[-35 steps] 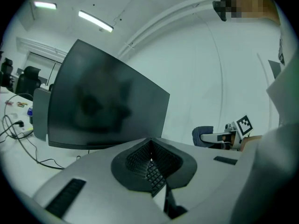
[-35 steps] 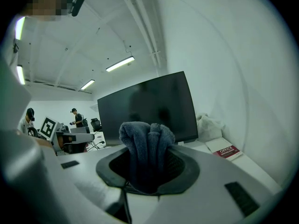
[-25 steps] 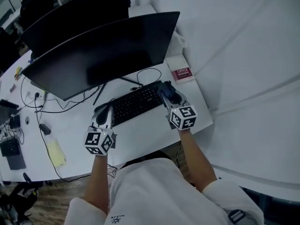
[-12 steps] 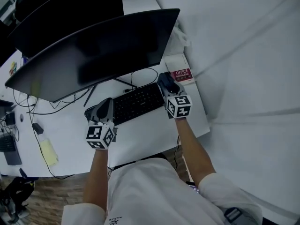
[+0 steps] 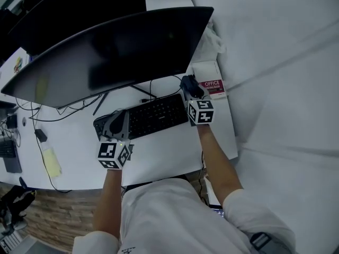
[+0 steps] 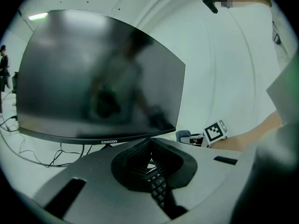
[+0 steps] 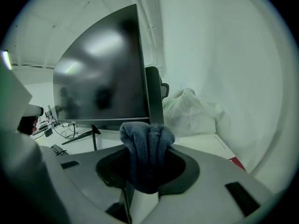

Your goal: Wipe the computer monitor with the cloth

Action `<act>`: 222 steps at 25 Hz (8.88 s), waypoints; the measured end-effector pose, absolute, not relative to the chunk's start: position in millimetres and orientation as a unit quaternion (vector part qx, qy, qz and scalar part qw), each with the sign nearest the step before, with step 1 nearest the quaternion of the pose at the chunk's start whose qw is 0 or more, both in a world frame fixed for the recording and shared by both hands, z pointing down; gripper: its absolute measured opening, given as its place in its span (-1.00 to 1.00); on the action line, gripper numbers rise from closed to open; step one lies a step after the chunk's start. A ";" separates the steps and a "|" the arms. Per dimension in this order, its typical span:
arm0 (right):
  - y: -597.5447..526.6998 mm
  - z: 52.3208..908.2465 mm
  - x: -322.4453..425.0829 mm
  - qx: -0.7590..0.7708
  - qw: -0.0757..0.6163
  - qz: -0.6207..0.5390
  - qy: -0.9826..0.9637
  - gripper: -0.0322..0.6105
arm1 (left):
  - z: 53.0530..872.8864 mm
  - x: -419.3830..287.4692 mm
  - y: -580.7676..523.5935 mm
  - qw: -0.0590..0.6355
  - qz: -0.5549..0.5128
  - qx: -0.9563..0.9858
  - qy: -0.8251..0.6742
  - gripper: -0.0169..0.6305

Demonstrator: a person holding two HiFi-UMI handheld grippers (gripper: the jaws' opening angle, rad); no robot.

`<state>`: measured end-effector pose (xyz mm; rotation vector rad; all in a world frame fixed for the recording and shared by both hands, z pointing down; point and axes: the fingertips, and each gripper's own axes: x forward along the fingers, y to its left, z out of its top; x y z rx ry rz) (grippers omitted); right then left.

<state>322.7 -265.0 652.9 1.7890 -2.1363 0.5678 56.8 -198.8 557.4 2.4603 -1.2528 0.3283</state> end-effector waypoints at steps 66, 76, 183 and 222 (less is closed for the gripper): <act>-301.6 667.3 81.3 0.560 0.153 0.210 -0.787 -0.47 | 556.2 -152.9 -196.6 0.183 0.113 0.835 -0.506 -0.92; -300.9 668.6 4.0 0.544 0.144 0.216 -0.798 -0.47 | 551.2 -211.6 -200.7 0.173 0.112 0.834 -0.512 -0.92; -307.4 397.3 -294.4 0.349 -0.249 0.405 -0.808 -0.47 | 400.2 -357.2 -216.2 0.074 0.003 0.842 -0.534 -0.92; -304.1 199.0 -244.6 0.429 -0.009 -0.085 -0.899 -0.47 | 302.3 -314.4 -239.8 0.033 -0.036 0.879 -0.475 -0.92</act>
